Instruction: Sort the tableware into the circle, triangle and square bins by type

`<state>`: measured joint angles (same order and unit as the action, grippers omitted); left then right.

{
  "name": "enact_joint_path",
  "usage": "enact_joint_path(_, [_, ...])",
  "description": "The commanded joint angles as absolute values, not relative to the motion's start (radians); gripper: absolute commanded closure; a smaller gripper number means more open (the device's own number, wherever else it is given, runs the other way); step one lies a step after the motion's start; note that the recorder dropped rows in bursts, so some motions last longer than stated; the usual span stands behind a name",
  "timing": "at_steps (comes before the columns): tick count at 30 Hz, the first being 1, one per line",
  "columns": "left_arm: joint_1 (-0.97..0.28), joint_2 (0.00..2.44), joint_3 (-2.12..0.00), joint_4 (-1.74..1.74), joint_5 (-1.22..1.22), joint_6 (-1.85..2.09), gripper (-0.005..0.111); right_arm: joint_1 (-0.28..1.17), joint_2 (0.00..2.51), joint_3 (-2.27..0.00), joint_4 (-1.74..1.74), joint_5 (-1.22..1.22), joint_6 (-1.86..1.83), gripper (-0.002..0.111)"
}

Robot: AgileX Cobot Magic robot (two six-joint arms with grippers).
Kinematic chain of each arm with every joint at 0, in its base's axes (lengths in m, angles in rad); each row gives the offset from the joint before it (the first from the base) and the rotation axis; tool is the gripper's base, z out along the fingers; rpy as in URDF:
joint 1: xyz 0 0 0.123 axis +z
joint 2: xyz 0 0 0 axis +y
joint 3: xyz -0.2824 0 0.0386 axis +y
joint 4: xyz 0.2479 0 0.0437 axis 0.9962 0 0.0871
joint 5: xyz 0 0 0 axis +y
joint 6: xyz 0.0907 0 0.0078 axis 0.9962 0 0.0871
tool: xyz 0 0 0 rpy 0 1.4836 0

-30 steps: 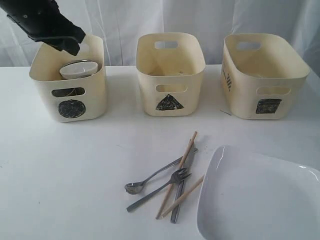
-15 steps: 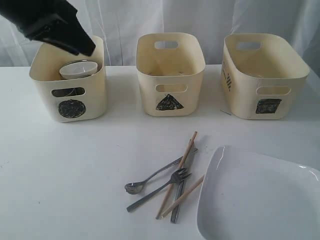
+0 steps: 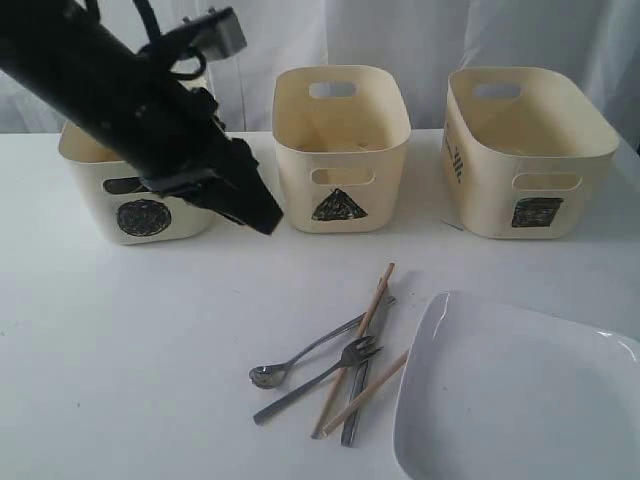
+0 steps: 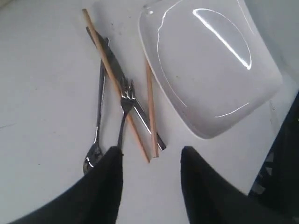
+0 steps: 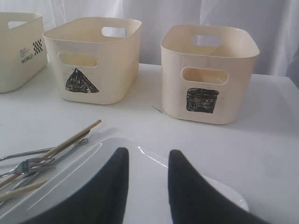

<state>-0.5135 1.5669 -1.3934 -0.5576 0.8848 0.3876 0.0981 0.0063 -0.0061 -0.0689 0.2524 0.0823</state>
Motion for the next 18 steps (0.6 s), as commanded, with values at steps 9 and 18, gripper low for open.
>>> enact_joint_path(9, [-0.610, 1.780, -1.385, -0.566, 0.834, 0.562, 0.061, 0.089, 0.000, 0.000, -0.075, 0.245, 0.084, 0.080])
enact_joint_path(18, [-0.610, 1.906, -1.421, -0.505, 0.812, 0.632, 0.061, 0.089, 0.000, 0.000, -0.075, 0.245, 0.084, 0.080])
